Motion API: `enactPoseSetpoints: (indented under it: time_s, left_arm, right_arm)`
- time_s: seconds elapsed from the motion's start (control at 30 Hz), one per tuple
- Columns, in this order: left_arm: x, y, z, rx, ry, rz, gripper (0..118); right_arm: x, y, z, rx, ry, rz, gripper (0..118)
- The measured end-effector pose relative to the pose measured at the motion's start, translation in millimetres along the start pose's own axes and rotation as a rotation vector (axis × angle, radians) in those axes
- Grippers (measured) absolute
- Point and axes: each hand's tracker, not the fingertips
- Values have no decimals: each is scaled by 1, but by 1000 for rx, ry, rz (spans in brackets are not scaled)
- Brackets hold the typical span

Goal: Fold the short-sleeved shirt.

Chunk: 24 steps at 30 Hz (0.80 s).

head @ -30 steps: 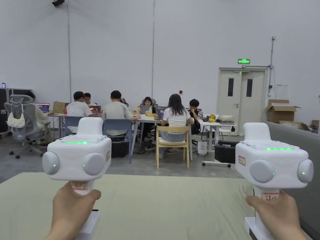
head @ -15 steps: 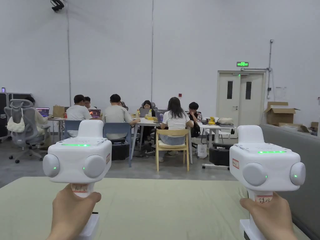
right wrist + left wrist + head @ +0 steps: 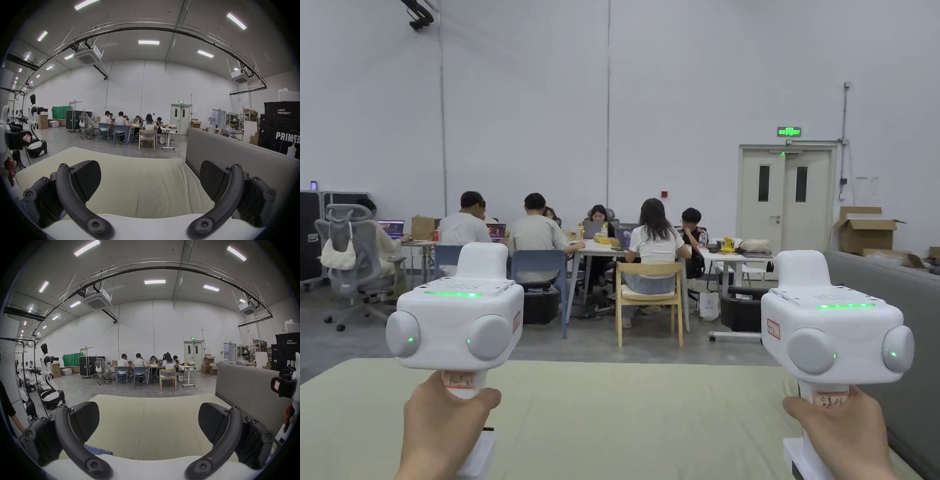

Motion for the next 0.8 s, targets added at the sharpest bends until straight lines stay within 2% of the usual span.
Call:
enactPoseSetpoints:
  time_s: [0.2,0.8]
  left_arm:
    - [0,2,-4,-10,3,-29,118]
    - [-13,5,-10,-10,-5,46,118]
  right_arm:
    - [-1,1,1,5,2,8,118]
    - [1,-3,-7,-24,10,-15,118]
